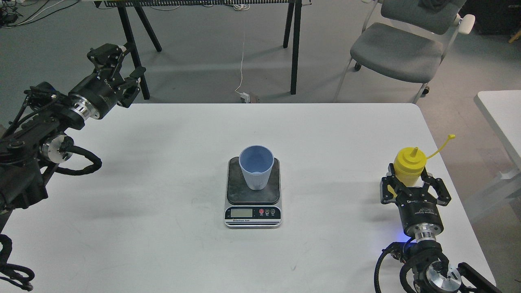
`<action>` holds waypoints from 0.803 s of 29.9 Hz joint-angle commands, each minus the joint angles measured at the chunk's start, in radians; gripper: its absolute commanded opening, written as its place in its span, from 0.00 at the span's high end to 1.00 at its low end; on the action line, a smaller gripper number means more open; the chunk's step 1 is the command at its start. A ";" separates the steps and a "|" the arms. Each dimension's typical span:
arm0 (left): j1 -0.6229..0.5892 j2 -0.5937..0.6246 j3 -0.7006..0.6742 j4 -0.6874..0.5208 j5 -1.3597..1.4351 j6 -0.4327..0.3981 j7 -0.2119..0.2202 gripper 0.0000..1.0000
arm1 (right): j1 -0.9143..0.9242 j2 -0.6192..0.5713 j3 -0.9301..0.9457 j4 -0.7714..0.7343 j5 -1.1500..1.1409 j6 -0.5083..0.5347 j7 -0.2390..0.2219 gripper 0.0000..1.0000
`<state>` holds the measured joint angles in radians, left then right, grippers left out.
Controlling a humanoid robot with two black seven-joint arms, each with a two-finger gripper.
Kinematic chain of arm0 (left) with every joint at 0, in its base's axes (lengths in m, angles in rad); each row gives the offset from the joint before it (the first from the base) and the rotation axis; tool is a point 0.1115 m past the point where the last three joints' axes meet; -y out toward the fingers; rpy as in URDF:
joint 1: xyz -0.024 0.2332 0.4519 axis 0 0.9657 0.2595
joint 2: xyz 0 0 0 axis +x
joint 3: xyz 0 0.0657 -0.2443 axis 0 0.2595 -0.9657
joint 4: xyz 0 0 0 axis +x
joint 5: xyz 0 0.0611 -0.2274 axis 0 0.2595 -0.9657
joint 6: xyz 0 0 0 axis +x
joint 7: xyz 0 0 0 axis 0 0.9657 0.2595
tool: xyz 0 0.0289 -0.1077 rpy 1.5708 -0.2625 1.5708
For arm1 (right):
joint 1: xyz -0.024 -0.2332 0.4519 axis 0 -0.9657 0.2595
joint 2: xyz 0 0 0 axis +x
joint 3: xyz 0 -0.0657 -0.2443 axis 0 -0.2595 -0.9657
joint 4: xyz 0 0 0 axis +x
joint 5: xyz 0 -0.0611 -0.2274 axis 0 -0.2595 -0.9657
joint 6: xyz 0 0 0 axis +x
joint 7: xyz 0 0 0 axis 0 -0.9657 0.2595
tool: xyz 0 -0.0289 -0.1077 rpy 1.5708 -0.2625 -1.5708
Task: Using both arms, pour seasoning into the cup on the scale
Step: 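Lower the yellow bottle upright onto the table with the right gripper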
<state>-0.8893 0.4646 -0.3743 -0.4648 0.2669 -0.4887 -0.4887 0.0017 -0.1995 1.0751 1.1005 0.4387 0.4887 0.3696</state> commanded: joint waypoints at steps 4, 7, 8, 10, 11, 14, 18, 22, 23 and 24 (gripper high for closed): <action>0.001 0.000 0.000 0.000 0.000 0.000 0.000 0.35 | -0.005 0.005 -0.001 -0.004 0.000 0.000 -0.001 0.02; 0.001 0.000 0.000 0.000 0.000 0.000 0.000 0.35 | -0.005 0.008 0.000 -0.005 0.000 0.000 -0.001 0.01; 0.000 0.000 0.000 0.000 0.000 0.000 0.000 0.35 | -0.005 0.009 0.000 -0.007 0.000 0.000 -0.001 0.01; 0.001 0.000 0.000 0.000 0.000 0.000 0.000 0.35 | -0.006 0.009 0.002 -0.005 0.000 0.000 -0.001 0.01; 0.001 -0.001 0.000 0.000 0.000 0.000 0.000 0.35 | -0.006 0.011 0.002 -0.005 0.000 0.000 -0.001 0.01; 0.001 -0.001 0.000 0.000 0.000 0.000 0.000 0.35 | -0.008 0.009 0.002 -0.002 0.000 0.000 -0.003 0.01; 0.003 -0.003 0.000 0.000 0.000 0.000 0.000 0.35 | -0.014 0.008 0.000 0.001 0.000 0.000 -0.005 0.01; 0.003 -0.006 -0.002 0.000 0.015 0.000 0.000 0.35 | -0.031 0.006 0.000 0.004 0.000 0.000 -0.006 0.01; 0.003 -0.007 -0.002 0.000 0.018 0.000 0.000 0.35 | -0.032 0.006 0.000 0.005 0.000 0.000 -0.008 0.01; 0.003 -0.007 -0.002 0.000 0.018 0.000 0.000 0.35 | -0.035 0.006 0.000 0.005 0.000 0.000 -0.008 0.01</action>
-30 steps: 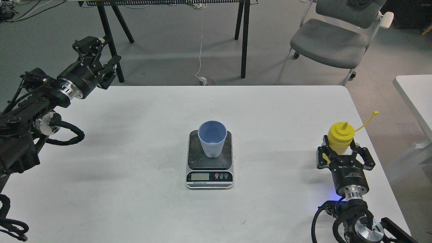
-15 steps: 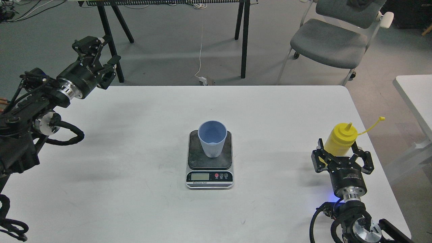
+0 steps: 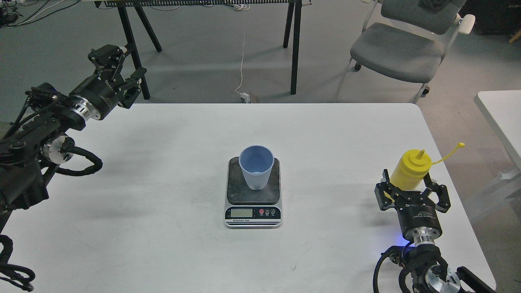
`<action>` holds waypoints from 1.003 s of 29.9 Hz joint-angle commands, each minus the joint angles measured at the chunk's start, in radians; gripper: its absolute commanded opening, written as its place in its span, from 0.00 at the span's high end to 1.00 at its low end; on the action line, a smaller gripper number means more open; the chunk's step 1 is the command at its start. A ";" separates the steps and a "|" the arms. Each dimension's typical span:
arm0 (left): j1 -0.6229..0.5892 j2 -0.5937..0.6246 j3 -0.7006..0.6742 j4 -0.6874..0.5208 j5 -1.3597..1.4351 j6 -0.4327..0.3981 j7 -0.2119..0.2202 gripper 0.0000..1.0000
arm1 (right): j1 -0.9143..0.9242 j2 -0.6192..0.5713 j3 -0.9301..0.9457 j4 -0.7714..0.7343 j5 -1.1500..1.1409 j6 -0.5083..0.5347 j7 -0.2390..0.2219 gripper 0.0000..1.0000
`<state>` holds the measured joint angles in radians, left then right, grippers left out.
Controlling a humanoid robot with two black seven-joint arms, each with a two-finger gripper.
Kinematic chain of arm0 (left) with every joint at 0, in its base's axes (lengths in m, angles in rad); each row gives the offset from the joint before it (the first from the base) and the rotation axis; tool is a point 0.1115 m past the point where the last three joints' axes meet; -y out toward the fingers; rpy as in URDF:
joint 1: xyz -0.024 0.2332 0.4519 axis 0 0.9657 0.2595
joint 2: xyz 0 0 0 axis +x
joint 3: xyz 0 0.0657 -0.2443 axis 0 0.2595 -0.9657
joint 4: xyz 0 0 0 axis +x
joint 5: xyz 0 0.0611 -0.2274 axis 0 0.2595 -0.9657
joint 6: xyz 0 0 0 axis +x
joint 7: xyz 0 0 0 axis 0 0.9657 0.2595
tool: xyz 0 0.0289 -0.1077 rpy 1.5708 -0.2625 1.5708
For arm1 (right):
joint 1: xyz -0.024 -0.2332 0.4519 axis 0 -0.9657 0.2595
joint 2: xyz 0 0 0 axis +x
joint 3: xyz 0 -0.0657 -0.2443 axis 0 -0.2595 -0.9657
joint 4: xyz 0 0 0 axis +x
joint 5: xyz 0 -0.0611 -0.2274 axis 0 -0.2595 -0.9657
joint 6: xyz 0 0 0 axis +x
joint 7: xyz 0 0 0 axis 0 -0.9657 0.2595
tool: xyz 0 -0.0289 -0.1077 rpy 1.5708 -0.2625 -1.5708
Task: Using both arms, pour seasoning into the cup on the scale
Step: 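Lower the yellow bottle upright onto the table with the right gripper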
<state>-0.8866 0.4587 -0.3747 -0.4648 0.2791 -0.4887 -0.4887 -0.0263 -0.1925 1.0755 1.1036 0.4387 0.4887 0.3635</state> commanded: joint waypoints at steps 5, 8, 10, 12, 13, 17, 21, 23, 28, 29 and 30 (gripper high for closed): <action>0.003 -0.003 -0.001 0.000 0.006 0.000 0.000 0.34 | -0.033 -0.002 -0.003 0.010 0.000 0.000 -0.003 0.01; 0.008 -0.005 -0.001 0.000 0.008 0.000 0.000 0.34 | -0.041 -0.002 -0.002 0.018 0.000 0.000 -0.003 0.01; 0.006 -0.005 -0.003 0.000 0.008 0.000 0.000 0.34 | -0.044 -0.002 -0.002 0.022 0.000 0.000 -0.003 0.01; 0.006 -0.005 -0.003 0.000 0.008 0.000 0.000 0.34 | -0.052 -0.002 -0.003 0.035 0.000 0.000 -0.006 0.01; 0.006 -0.006 -0.003 0.000 0.008 0.000 0.000 0.34 | -0.056 -0.005 -0.008 0.039 0.000 0.000 -0.009 0.01; 0.005 -0.012 -0.003 0.000 0.008 0.000 0.000 0.34 | -0.066 -0.007 -0.019 0.068 -0.001 0.000 -0.009 0.01; 0.006 -0.015 -0.003 0.000 0.009 0.000 0.000 0.34 | -0.079 -0.002 -0.019 0.078 -0.047 0.000 -0.011 0.01; 0.006 -0.015 -0.003 0.000 0.008 0.000 0.000 0.34 | -0.089 -0.002 -0.019 0.078 -0.054 0.000 -0.011 0.01; 0.006 -0.015 -0.003 0.000 0.008 0.000 0.000 0.34 | -0.107 -0.005 -0.014 0.081 -0.054 0.000 -0.011 0.01; 0.006 -0.015 -0.003 0.000 0.008 0.000 0.000 0.34 | -0.109 -0.005 -0.014 0.082 -0.054 0.000 -0.011 0.01; 0.006 -0.015 -0.003 0.000 0.008 0.000 0.000 0.34 | -0.109 -0.005 -0.014 0.082 -0.054 0.000 -0.011 0.01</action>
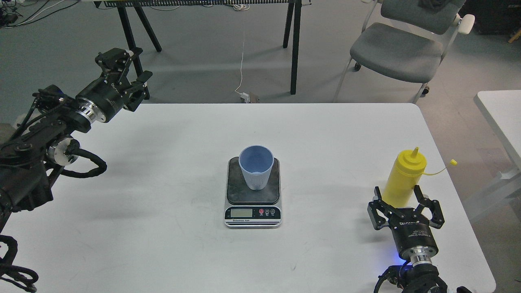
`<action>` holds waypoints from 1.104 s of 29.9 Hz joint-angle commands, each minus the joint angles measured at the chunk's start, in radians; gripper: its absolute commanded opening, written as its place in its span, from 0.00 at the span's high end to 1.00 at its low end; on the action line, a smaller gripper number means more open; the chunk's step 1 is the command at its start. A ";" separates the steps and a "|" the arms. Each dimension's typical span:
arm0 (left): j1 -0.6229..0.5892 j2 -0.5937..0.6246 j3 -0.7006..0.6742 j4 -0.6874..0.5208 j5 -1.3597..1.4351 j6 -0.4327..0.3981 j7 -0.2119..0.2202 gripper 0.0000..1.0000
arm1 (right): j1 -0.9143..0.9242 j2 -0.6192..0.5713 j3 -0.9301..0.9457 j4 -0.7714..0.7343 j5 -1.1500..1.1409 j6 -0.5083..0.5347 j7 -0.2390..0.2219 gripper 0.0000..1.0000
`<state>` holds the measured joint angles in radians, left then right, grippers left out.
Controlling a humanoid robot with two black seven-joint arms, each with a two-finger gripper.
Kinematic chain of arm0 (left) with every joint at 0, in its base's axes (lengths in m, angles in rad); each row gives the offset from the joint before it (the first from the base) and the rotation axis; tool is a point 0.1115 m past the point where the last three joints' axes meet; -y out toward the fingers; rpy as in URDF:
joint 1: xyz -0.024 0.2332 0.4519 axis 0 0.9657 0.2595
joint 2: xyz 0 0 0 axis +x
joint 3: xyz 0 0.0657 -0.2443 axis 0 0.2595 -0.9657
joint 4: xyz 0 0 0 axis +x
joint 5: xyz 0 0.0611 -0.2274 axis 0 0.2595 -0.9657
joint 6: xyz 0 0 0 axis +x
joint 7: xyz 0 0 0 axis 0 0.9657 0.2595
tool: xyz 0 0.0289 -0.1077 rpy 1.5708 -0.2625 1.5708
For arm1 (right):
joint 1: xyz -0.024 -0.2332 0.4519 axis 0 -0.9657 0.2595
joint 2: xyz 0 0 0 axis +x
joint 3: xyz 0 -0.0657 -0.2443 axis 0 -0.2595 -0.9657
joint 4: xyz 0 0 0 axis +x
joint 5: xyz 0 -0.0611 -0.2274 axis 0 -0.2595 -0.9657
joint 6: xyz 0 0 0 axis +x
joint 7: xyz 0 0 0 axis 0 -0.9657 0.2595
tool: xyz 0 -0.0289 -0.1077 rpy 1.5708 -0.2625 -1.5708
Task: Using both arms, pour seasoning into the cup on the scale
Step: 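Lower the yellow bottle upright onto the table with the right gripper, then open the right gripper and pull it back from the bottle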
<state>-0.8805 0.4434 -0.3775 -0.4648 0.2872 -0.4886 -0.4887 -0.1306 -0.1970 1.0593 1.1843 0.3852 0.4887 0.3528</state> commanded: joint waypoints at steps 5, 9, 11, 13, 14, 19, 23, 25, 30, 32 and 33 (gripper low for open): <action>0.000 0.000 0.000 0.000 0.000 0.000 0.000 0.34 | -0.012 -0.002 0.002 0.005 0.000 0.000 0.000 0.01; -0.002 0.003 0.000 0.000 0.000 0.000 0.000 0.34 | -0.032 -0.010 0.014 0.018 0.000 0.000 -0.006 0.01; -0.002 0.001 0.000 0.000 0.000 0.000 0.000 0.34 | -0.040 -0.034 0.016 0.024 0.001 0.000 -0.012 0.01; 0.000 0.000 0.000 0.000 0.001 0.000 0.000 0.34 | -0.047 -0.048 0.018 0.031 0.001 0.000 -0.012 0.01; 0.000 0.000 0.000 0.000 0.001 0.000 0.000 0.34 | -0.055 -0.053 0.018 0.031 0.001 0.000 -0.012 0.01; 0.000 -0.002 0.000 0.000 0.001 0.000 0.000 0.34 | -0.086 -0.076 0.024 0.031 0.001 0.000 -0.014 0.01; 0.000 -0.008 0.000 0.000 0.000 0.000 0.000 0.34 | -0.109 -0.087 0.025 0.032 0.001 0.000 -0.014 0.01; -0.002 -0.009 0.000 0.000 0.001 0.000 0.000 0.34 | -0.112 -0.104 0.028 0.032 0.001 0.000 -0.015 0.01; -0.002 -0.009 0.000 0.000 0.001 0.000 0.000 0.34 | -0.115 -0.200 0.028 0.038 0.000 0.000 -0.037 0.01; -0.002 -0.009 0.000 0.000 0.001 0.000 0.000 0.34 | -0.116 -0.269 0.037 0.035 0.000 0.000 -0.038 0.01; -0.002 -0.008 -0.001 0.000 0.001 0.000 0.000 0.34 | -0.116 -0.303 0.047 0.034 0.000 0.000 -0.040 0.01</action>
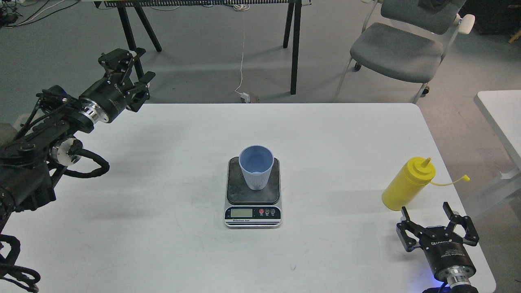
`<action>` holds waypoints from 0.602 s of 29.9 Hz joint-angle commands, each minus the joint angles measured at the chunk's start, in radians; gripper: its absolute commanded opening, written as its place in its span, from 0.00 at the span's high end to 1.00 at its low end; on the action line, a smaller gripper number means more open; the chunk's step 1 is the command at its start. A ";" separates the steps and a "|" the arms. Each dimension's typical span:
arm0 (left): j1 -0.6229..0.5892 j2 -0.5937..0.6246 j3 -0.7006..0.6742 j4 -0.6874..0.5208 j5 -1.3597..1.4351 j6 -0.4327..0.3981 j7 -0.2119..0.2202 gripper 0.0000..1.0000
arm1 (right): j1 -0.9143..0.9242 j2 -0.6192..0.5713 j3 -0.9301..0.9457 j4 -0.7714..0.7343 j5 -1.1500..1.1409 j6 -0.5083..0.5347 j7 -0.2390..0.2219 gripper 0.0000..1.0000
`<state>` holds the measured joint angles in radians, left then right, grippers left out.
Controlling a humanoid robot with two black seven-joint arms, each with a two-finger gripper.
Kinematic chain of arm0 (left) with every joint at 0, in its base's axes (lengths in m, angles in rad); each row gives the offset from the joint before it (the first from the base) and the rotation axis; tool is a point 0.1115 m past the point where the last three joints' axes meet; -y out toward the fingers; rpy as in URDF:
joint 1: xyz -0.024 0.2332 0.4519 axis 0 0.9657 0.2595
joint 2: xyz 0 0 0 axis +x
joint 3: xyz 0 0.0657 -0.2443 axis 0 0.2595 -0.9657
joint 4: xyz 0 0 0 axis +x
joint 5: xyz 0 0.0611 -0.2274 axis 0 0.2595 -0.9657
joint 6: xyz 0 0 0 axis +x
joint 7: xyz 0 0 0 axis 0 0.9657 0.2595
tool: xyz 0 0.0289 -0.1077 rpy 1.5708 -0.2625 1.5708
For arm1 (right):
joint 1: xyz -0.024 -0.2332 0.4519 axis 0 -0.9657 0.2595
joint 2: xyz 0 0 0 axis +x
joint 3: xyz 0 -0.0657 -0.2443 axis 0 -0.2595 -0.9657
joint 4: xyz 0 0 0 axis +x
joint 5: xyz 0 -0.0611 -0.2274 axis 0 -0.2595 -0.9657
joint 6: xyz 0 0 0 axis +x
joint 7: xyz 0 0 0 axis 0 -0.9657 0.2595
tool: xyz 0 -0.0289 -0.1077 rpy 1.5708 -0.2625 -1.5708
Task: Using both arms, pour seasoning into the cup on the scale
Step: 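Open the right gripper and pull it back from the bottle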
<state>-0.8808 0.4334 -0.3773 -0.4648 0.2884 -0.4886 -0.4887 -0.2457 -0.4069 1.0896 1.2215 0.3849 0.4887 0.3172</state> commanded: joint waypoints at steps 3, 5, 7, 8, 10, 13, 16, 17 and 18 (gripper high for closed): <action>0.000 0.001 -0.005 0.000 0.000 0.000 0.000 0.34 | 0.003 -0.199 0.029 -0.008 0.000 0.000 -0.009 0.01; 0.000 -0.005 -0.005 0.000 0.000 0.000 0.000 0.34 | 0.008 -0.251 0.030 -0.010 0.000 0.000 -0.009 0.01; 0.000 -0.016 -0.006 0.000 0.000 0.000 0.000 0.34 | 0.014 -0.283 0.032 -0.020 -0.003 0.000 -0.009 0.01; 0.000 -0.018 -0.006 0.000 0.000 0.000 0.000 0.34 | 0.025 -0.302 0.035 -0.034 -0.003 0.000 -0.009 0.01; 0.000 -0.019 -0.008 0.000 0.000 0.000 0.000 0.34 | 0.061 -0.341 0.035 -0.068 -0.017 0.000 -0.009 0.01; -0.004 -0.018 -0.009 0.000 0.000 0.000 0.000 0.34 | 0.158 -0.397 0.035 -0.161 -0.079 0.000 -0.009 0.01; -0.014 -0.016 -0.009 0.000 0.000 0.000 0.000 0.34 | 0.288 -0.412 0.029 -0.259 -0.133 0.000 -0.012 0.01; -0.017 -0.015 -0.009 0.000 0.000 0.000 0.000 0.34 | 0.334 -0.412 0.024 -0.289 -0.144 0.000 -0.015 0.01; -0.017 -0.015 -0.009 0.000 0.000 0.000 0.000 0.34 | 0.376 -0.414 0.020 -0.313 -0.156 0.000 -0.021 0.01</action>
<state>-0.8922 0.4158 -0.3867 -0.4648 0.2885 -0.4887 -0.4887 0.0129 -0.8138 1.1207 0.9854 0.2658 0.4887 0.3064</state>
